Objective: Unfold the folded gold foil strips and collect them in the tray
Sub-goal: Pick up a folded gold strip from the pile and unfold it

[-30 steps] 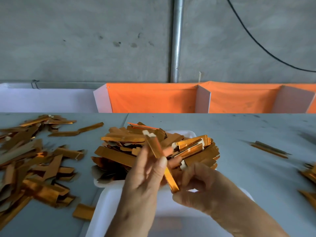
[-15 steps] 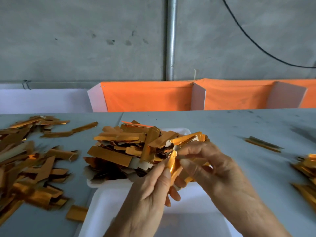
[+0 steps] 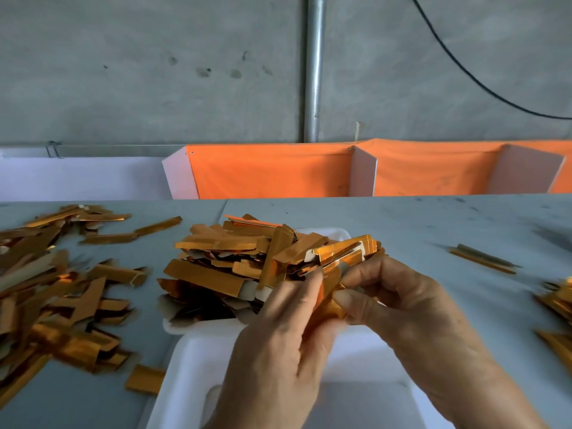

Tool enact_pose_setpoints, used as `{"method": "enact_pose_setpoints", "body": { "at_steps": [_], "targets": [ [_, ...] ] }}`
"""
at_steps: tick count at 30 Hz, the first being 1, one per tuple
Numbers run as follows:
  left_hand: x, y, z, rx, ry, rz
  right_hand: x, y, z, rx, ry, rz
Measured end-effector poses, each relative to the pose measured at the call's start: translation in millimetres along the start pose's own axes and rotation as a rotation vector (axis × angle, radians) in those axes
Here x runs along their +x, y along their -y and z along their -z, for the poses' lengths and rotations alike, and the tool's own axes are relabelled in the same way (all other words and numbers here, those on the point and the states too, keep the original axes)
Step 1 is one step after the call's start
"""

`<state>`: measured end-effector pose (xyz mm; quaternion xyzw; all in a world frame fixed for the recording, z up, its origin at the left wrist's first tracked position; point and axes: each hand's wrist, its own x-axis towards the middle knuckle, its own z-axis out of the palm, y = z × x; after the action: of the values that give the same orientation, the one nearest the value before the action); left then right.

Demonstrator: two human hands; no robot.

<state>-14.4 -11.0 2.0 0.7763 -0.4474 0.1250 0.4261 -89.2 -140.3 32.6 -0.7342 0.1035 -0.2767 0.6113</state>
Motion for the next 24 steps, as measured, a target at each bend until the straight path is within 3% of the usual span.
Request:
{"method": "enact_pose_setpoints", "body": {
  "at_steps": [5, 10, 13, 19, 24],
  "targets": [
    [-1, 0, 2, 0.068, 0.024, 0.024, -4, 4, 3, 0.115, 0.079, 0.022],
    [2, 4, 11, -0.186, 0.089, 0.017, -2, 4, 7, 0.224, 0.064, -0.008],
    [0, 3, 9, -0.286, 0.14, 0.023, -2, 7, 13, 0.234, 0.137, -0.039],
    [2, 7, 13, -0.465, 0.177, -0.006, -2, 4, 21, 0.197, 0.223, -0.084],
    [2, 11, 13, -0.508, 0.207, -0.066, 0, 4, 22, 0.322, 0.243, -0.135]
  ]
}}
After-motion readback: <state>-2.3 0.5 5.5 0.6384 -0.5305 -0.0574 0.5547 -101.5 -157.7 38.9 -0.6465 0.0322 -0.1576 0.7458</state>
